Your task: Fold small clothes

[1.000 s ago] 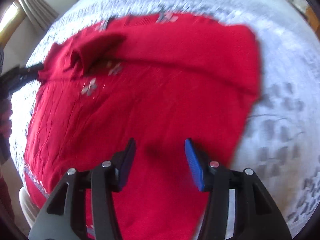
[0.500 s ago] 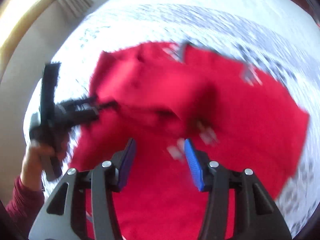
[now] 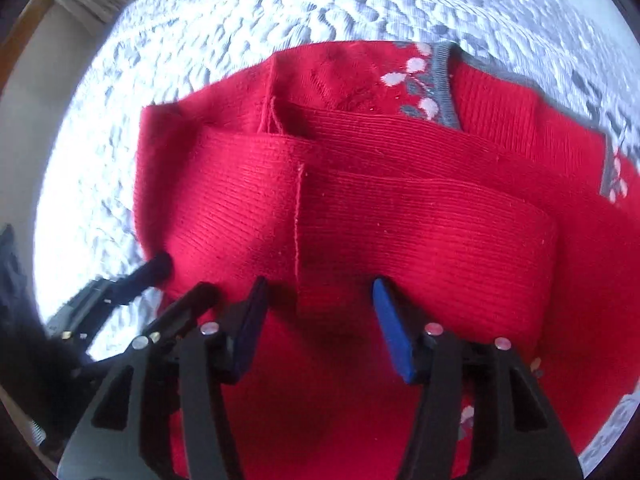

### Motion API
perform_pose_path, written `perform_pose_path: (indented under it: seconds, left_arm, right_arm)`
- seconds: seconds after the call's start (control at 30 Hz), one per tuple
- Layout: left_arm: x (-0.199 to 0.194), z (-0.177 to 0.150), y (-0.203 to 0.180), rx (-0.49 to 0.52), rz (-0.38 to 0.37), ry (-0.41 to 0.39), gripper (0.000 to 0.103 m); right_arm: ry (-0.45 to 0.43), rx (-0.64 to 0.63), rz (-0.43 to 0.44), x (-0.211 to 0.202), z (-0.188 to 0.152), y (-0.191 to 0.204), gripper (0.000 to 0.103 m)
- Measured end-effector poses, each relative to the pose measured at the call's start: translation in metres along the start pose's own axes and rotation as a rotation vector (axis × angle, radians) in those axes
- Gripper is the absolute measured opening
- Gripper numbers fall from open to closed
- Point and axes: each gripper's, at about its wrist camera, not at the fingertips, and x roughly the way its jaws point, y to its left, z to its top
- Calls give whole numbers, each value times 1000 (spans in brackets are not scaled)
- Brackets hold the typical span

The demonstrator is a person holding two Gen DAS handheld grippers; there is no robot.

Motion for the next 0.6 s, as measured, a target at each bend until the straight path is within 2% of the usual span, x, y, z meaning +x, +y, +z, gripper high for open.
perform_pose_path:
  seconds: [0.03, 0.07, 0.1, 0.2, 0.3, 0.4, 0.47, 0.53, 0.6]
  left_arm:
    - [0, 0, 1, -4, -5, -2, 56]
    - [0, 0, 2, -9, -9, -3, 56]
    - [0, 0, 2, -12, -11, -4, 56]
    - [-1, 0, 2, -11, -10, -5, 56]
    - [-2, -1, 1, -9, -11, -10, 60]
    - [-2, -1, -3, -11, 6, -12, 63]
    - [1, 0, -8, -12, 25, -12, 67]
    - [3, 2, -15, -5, 55, -12, 72]
    - [6, 3, -20, 5, 83, -12, 74]
  right_arm:
    - [-6, -3, -12, -2, 0, 0, 31]
    - [-17, 6, 0, -7, 0, -6, 25]
    - [-32, 25, 16, -13, 1, -14, 11]
    - [-121, 87, 128, -45, -7, -49, 10]
    - [-210, 130, 169, -82, -25, -93, 10]
    - [-265, 226, 196, -105, -59, -151, 11]
    - [-274, 272, 170, -107, -75, -181, 12]
    - [-235, 324, 130, -98, -100, -214, 17]
    - [-208, 364, 136, -82, -112, -236, 24]
